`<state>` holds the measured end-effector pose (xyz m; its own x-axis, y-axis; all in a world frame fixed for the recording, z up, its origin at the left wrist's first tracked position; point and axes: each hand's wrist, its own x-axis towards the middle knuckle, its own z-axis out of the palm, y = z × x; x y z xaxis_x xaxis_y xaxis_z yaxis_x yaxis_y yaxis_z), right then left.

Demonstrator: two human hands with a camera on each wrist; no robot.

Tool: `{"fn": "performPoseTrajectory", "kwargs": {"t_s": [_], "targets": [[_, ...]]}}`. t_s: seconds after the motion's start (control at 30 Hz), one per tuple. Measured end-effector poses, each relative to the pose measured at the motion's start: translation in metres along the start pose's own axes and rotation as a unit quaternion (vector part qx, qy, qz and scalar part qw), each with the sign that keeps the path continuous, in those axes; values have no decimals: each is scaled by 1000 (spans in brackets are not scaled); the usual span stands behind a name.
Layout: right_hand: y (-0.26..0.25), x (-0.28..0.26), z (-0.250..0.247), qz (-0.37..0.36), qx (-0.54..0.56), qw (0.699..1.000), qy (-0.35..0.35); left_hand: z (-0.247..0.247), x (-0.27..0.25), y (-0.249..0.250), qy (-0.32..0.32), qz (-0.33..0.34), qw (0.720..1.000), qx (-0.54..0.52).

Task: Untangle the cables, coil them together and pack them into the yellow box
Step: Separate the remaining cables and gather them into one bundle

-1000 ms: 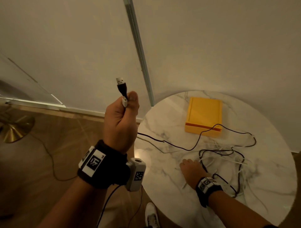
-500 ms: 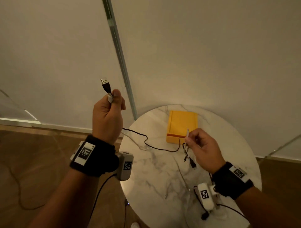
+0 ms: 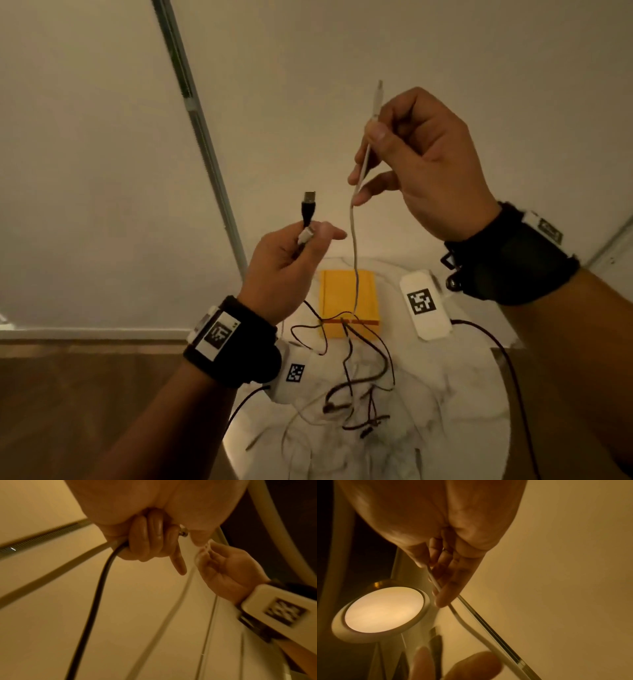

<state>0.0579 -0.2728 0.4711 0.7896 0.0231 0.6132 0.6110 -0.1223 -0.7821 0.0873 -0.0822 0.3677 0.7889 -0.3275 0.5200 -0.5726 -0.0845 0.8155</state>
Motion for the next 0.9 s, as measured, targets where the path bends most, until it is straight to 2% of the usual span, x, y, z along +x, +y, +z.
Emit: {"fn": "performPoseTrajectory", "kwargs": {"t_s": [0.07,0.13,0.33,0.47,0.57,0.67,0.8,0.9], "targets": [[-8,6,3,-9,-13,1000,-3,12,3,9,-31,11,999,-14],[-12,8,3,-10,-10,1000,8,22,6,13,-33,18,999,-15],[-7,2,-5,8,7,999,48,32,13,3,-6,16,1000,-12],[-10,6,-22,33,61,992,108,30,19,0,12,16,999,-35],[-29,16,-43,-10,46,988,149,26,26,-2,50,-31,994,-88],[-33,17,-45,-55,-36,988,136,25,38,9,74,-56,981,-168],[7,-7,-15,36,-63,993,91,32,46,28,60,-42,977,-202],[31,-23,5,61,-43,994,75,42,43,34,50,-62,976,-201]]}}
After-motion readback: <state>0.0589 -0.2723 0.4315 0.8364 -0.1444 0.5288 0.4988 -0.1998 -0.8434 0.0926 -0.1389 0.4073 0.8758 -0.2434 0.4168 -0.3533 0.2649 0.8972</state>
